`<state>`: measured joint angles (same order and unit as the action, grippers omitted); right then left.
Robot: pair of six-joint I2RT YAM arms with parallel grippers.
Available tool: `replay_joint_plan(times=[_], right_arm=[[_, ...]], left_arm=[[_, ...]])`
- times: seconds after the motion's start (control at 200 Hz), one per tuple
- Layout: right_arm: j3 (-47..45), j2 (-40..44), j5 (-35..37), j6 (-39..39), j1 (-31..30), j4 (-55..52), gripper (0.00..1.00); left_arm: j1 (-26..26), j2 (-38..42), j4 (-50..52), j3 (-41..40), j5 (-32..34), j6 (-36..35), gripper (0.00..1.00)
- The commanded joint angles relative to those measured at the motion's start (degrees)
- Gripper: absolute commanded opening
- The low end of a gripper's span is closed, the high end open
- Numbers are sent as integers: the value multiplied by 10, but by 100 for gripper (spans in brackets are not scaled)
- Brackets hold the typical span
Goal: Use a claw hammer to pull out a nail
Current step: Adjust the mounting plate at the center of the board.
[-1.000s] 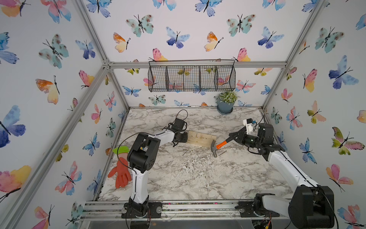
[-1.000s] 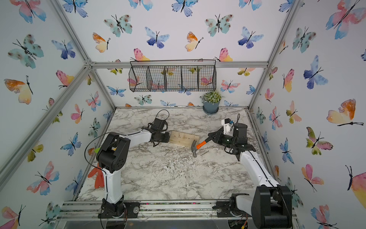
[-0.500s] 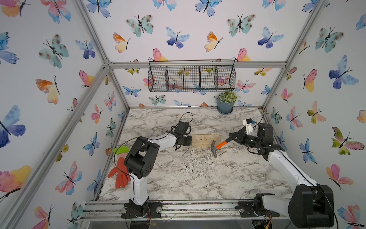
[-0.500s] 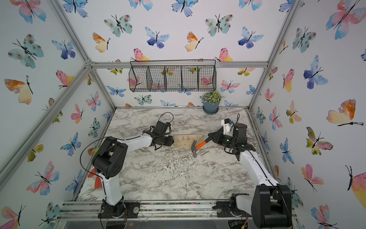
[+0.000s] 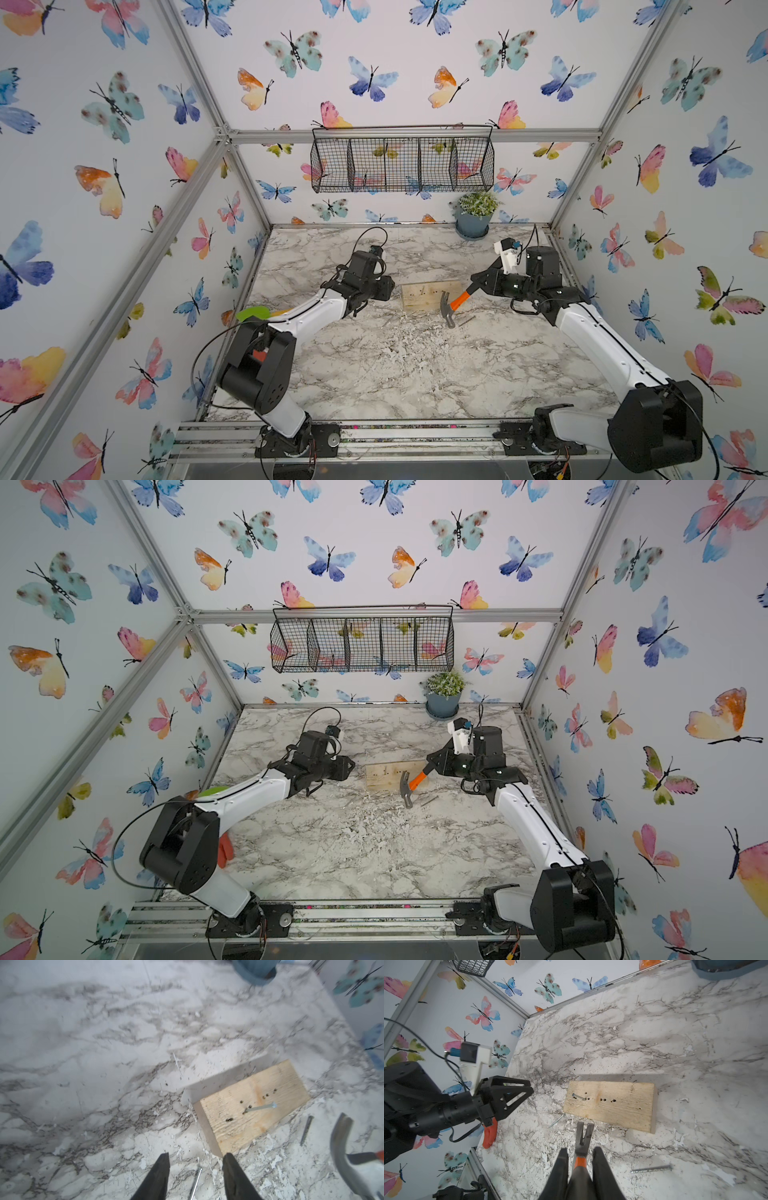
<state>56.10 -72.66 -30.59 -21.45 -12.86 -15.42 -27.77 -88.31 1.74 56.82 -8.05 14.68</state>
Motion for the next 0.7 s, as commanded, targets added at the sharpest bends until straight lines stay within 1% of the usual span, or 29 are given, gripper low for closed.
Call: replay_joint_plan(times=[0.0, 0.01, 0.015, 0.02, 0.03, 0.035, 0.04, 0.05, 0.135, 0.195, 0.23, 0.26, 0.275, 0.295, 0.32, 0.385, 0.415, 0.446, 0.521, 0.696], right_arm=[[35, 8, 32, 33, -14, -18, 3], [35, 8, 32, 33, -15, -19, 3], [36, 8, 32, 33, -15, -19, 3], [36, 8, 32, 33, -15, -19, 3], [36, 8, 32, 33, -15, -19, 3], [37, 8, 32, 33, -15, -19, 3], [37, 8, 32, 34, -16, -19, 3], [38, 9, 31, 34, -17, -19, 3], [42, 7, 34, 34, -24, -19, 3], [43, 4, 36, 35, -32, -16, 3], [46, 0, 38, 38, -40, -17, 2], [49, -2, 42, 42, -46, -21, 3], [51, -3, 45, 44, -50, -22, 3], [53, -4, 50, 48, -55, -22, 3], [55, -5, 57, 50, -61, -24, 3], [64, -8, 64, 54, -69, -28, 3], [68, -10, 65, 53, -70, -29, 3], [74, -13, 67, 54, -73, -33, 3], [92, -18, 82, 60, -84, -46, 3], [123, -28, 97, 70, -95, -70, 3]], left_arm=[[32, 73, -121, -72, -78, 30, 52], [35, 79, -128, -76, -84, 36, 54], [37, 82, -133, -80, -87, 38, 57], [39, 83, -136, -83, -89, 40, 64], [43, 88, -142, -87, -95, 44, 88], [45, 90, -144, -89, -98, 46, 94], [47, 92, -148, -91, -102, 51, 94], [51, 96, -154, -94, -108, 55, 99], [74, 113, -168, -101, -145, 78, 98], [83, 114, -158, -91, -162, 94, 98], [84, 113, -147, -83, -150, 116, 98], [85, 112, -124, -70, -123, 160, 98], [89, 110, -113, -66, -125, 169, 98], [95, 107, -114, -63, -150, 173, 98], [105, 101, -133, -66, -199, 178, 98], [125, 74, -198, -76, -303, 230, 98], [133, 59, -219, -73, -339, 246, 98], [138, 44, -222, -66, -361, 256, 98], [138, 24, -222, -59, -365, 255, 98], [107, 17, -199, -51, -333, 189, 98]])
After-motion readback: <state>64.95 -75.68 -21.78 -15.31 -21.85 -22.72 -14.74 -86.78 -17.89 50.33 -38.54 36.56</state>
